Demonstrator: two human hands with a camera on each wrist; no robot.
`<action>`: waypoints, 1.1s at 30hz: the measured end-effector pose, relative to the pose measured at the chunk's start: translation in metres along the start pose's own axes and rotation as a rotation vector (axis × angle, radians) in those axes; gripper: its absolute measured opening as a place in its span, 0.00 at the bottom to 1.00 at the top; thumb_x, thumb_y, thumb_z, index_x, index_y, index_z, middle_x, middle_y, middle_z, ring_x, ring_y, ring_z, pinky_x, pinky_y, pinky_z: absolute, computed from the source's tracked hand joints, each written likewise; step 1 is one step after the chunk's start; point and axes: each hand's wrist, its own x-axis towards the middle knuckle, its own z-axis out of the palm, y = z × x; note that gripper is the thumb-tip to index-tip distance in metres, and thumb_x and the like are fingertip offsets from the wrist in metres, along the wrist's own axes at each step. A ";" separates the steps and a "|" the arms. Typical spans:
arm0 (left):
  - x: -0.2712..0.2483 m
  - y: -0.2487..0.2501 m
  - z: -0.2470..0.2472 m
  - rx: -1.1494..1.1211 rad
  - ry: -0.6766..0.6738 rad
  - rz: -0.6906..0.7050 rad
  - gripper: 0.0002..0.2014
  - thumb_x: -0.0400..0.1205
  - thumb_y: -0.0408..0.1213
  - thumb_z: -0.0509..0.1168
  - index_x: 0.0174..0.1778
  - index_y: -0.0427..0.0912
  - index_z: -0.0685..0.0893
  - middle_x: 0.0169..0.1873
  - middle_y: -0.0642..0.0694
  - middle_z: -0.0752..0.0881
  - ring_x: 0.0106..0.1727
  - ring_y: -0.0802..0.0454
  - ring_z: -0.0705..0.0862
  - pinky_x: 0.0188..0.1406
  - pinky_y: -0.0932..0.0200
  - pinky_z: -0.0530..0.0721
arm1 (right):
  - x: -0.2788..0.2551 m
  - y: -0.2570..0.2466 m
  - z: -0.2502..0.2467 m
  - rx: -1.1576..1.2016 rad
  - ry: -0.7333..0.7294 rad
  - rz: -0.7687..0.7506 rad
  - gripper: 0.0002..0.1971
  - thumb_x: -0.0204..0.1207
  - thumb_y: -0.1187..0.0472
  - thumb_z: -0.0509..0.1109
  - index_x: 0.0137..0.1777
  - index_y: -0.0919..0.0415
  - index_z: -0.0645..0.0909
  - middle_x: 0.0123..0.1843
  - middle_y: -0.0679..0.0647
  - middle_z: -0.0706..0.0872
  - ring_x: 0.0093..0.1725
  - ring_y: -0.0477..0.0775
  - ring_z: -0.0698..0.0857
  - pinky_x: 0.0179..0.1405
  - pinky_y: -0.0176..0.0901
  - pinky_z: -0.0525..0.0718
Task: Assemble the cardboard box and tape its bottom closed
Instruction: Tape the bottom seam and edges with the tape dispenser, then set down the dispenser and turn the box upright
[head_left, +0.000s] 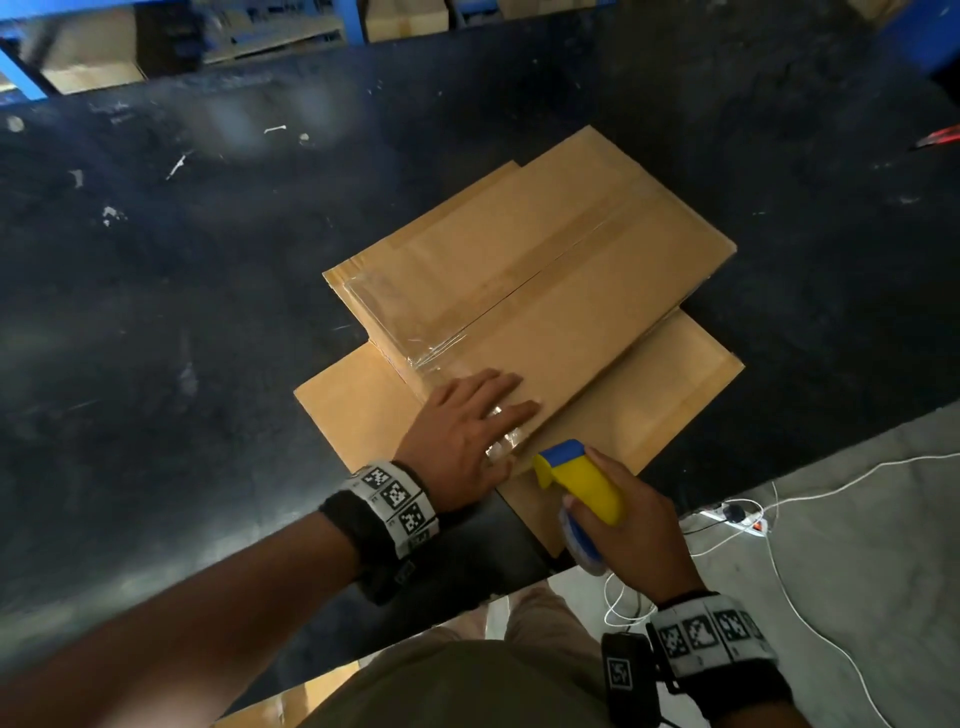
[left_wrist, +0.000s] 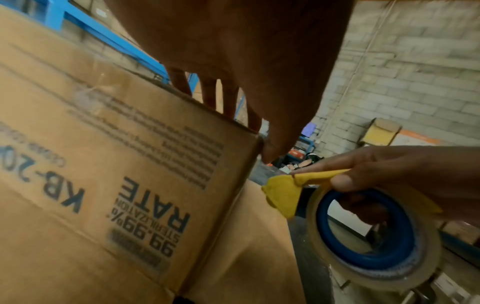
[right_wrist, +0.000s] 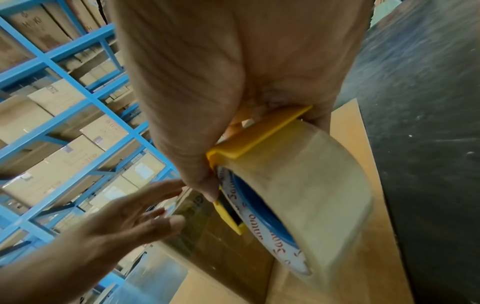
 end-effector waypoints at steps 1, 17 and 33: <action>-0.001 -0.003 0.001 0.028 -0.004 -0.002 0.34 0.79 0.57 0.65 0.85 0.59 0.70 0.86 0.47 0.70 0.86 0.42 0.67 0.78 0.39 0.71 | 0.001 -0.001 -0.001 0.011 0.005 0.001 0.31 0.76 0.51 0.78 0.78 0.39 0.73 0.54 0.30 0.84 0.55 0.23 0.82 0.50 0.15 0.75; -0.049 -0.103 -0.053 0.017 0.133 -0.338 0.41 0.70 0.42 0.80 0.81 0.52 0.75 0.73 0.49 0.78 0.69 0.43 0.82 0.71 0.36 0.78 | 0.051 0.034 -0.054 0.198 0.223 0.219 0.27 0.70 0.72 0.77 0.66 0.55 0.73 0.51 0.45 0.82 0.57 0.59 0.85 0.52 0.48 0.78; 0.162 0.039 0.005 -0.023 0.148 -0.259 0.38 0.77 0.56 0.66 0.86 0.56 0.67 0.87 0.46 0.66 0.89 0.41 0.60 0.83 0.32 0.65 | 0.180 0.143 -0.137 -0.060 0.292 0.279 0.12 0.76 0.62 0.76 0.59 0.63 0.88 0.61 0.68 0.82 0.56 0.71 0.85 0.56 0.47 0.76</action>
